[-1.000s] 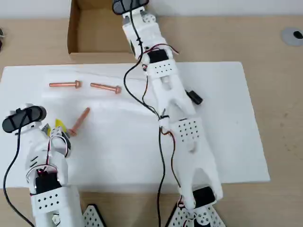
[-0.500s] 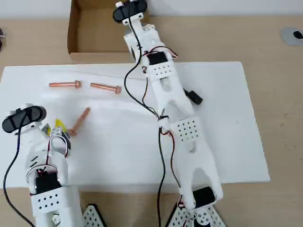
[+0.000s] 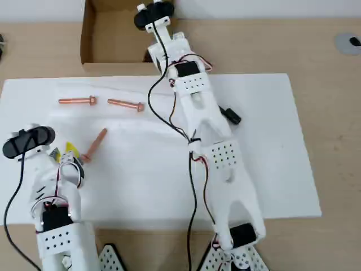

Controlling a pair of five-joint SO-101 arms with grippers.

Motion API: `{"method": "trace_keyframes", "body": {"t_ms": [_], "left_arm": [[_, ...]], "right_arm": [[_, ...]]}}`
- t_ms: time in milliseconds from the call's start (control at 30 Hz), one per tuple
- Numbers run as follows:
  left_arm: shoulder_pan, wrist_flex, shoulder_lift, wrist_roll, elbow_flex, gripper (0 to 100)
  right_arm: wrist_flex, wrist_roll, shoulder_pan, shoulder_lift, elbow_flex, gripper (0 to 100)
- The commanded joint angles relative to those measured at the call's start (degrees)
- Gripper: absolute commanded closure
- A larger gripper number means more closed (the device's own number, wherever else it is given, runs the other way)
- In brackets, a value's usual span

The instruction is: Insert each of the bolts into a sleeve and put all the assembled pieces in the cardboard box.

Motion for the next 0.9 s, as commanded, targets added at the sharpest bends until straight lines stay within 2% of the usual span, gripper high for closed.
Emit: {"method": "trace_keyframes", "body": {"t_ms": [0, 167, 400, 567, 700, 867], "left_arm": [[0.70, -0.62, -0.40, -0.26, 0.00, 89], [0.62, -0.62, -0.40, -0.26, -0.09, 89], [0.70, -0.62, -0.13, -0.26, -0.35, 89], [0.70, 1.14, -0.13, -0.26, -0.88, 89], [0.79, 12.22, -0.04, -0.53, -4.48, 87], [0.79, 19.34, -0.04, -0.53, -8.09, 85]], "right_arm": [[0.09, 0.09, 0.84, -1.89, -0.75, 77.8], [5.10, -0.26, 1.19, -2.51, -9.80, 77.7], [33.32, -0.44, -0.04, -9.19, -34.51, 77.7], [50.02, -0.35, 1.80, -22.11, -33.71, 77.7], [68.04, -0.09, 2.07, -29.85, -32.84, 77.7], [68.13, -0.09, 6.64, -34.95, -26.24, 78.1]]}}
